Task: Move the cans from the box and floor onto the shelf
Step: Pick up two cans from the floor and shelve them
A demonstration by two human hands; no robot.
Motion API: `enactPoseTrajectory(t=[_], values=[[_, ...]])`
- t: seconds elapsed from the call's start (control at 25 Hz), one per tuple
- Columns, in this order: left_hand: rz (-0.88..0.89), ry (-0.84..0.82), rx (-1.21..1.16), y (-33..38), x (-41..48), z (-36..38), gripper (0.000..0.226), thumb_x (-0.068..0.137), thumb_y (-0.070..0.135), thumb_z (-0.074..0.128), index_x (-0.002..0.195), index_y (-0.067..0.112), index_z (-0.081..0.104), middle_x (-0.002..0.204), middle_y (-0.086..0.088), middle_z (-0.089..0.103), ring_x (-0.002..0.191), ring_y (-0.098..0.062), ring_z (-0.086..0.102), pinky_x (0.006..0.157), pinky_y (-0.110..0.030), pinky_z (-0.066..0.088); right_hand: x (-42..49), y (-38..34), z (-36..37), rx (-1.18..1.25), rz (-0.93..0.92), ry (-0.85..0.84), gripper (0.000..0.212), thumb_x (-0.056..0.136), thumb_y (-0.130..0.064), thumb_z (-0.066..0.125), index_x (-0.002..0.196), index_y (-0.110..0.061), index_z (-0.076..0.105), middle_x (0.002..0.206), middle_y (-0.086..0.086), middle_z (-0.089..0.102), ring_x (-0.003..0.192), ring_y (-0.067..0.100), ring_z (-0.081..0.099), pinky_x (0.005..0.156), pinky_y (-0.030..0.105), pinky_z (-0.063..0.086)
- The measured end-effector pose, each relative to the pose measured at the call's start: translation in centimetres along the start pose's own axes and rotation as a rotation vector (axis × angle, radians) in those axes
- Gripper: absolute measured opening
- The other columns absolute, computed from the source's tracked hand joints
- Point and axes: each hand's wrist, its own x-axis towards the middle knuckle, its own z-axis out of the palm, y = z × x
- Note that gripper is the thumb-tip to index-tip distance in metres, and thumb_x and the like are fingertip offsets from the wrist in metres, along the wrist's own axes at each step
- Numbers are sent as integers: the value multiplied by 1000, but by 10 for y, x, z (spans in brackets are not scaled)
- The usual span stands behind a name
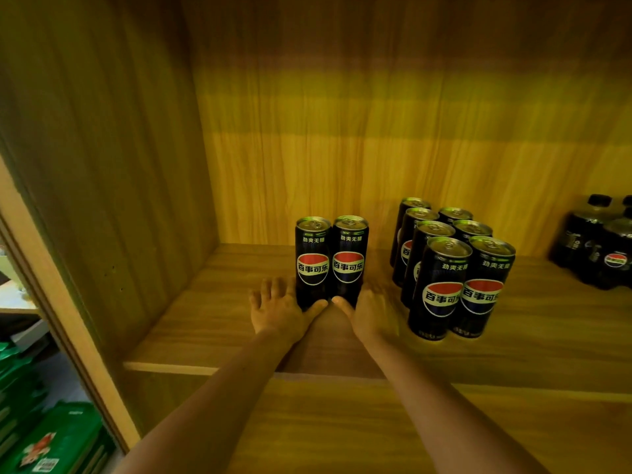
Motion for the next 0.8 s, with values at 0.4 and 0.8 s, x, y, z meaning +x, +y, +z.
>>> enactPoseTrajectory(t=[0.4, 0.8], values=[[0, -19, -34, -1, 4, 3, 95, 74, 80, 22, 148, 24, 3, 159, -8, 4, 146, -26, 0, 117, -49, 4, 8, 0, 10, -28, 13, -93, 72, 82, -64, 38, 124, -6, 46, 133, 16, 51, 126, 31, 44, 105, 42, 36], [152, 272, -161, -29, -74, -44, 95, 80, 64, 47, 148, 10, 8, 157, -9, 11, 145, -22, 10, 118, -38, 5, -60, -15, -31, 215, -214, 89, 78, 86, -52, 46, 145, -11, 15, 154, 8, 20, 142, 21, 17, 115, 32, 11]])
